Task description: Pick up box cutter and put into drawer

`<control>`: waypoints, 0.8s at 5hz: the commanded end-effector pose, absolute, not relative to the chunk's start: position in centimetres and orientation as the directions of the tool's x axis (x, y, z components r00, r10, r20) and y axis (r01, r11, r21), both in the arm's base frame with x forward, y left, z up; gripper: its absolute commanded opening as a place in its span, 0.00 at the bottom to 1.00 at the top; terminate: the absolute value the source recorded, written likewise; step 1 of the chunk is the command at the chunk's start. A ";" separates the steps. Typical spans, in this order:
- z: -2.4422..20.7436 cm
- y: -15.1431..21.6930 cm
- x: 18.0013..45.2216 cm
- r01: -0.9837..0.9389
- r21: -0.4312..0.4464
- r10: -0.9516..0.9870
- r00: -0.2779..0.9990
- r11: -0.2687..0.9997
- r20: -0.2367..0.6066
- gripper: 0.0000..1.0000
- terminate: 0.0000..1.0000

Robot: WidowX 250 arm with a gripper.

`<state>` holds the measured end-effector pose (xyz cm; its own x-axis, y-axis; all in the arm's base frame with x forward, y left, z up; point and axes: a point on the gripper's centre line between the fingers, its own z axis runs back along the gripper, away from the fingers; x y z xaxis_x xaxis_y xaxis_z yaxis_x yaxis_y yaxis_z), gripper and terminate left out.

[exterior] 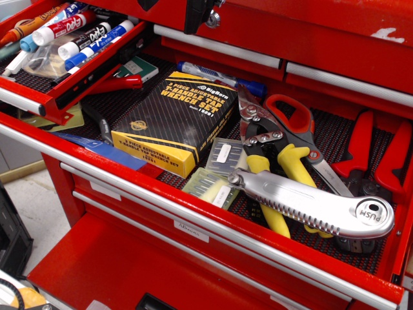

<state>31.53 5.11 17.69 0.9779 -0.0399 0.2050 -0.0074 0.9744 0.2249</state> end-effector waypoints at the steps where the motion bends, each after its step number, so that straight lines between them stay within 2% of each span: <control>1: 17.7 5.1 31.5 -0.007 0.225 -0.040 0.978 0.974 0.205 1.00 0.00; 2: 18.3 0.8 29.8 -0.228 0.200 0.212 0.972 0.953 0.098 1.00 0.00; 3: 19.1 -2.6 29.4 -0.442 0.221 0.447 0.894 0.869 0.029 1.00 0.00; 4: 18.5 -5.5 29.3 -0.642 0.172 0.655 0.755 0.747 -0.030 1.00 0.00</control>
<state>28.60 -6.46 16.39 0.7007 0.7097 -0.0730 -0.6937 0.7016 0.1629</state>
